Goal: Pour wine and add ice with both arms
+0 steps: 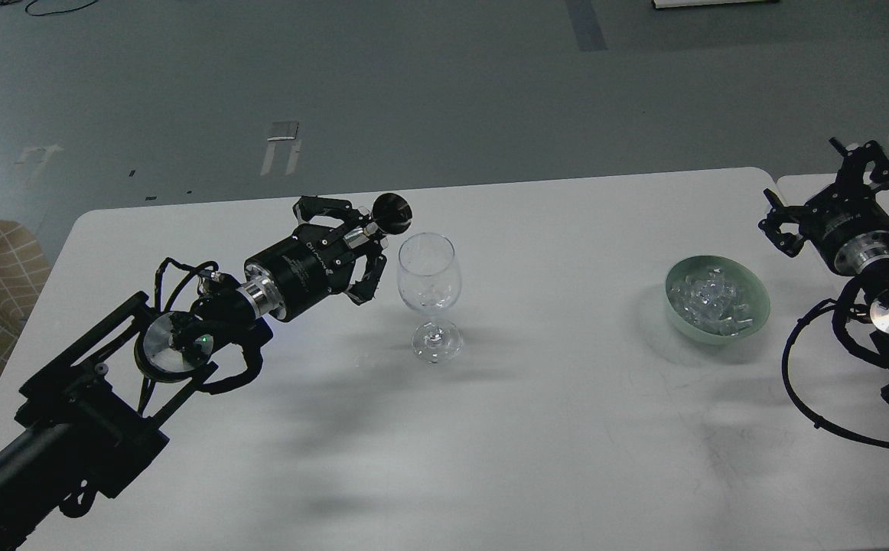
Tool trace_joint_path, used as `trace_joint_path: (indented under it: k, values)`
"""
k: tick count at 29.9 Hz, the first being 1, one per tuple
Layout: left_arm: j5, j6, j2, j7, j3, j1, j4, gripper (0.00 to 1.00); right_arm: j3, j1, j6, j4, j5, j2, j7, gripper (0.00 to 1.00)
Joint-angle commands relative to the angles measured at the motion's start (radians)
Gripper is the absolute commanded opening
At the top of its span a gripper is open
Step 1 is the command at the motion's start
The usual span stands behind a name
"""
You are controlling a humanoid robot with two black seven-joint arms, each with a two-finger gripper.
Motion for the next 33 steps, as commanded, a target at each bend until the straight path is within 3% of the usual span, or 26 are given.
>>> trace_joint_path:
  k: [1, 33]
  values:
    - [0.035, 0.0, -0.001, 0.009, -0.004, -0.001, 0.0, 0.0, 0.0, 0.001, 0.0, 0.003, 0.0, 0.0, 0.0, 1.0]
    - [0.251, -0.016, 0.015, 0.007, -0.01, -0.041, -0.008, 0.0, 0.001, 0.002, 0.0, 0.003, 0.0, -0.011, 0.0, 1.0]
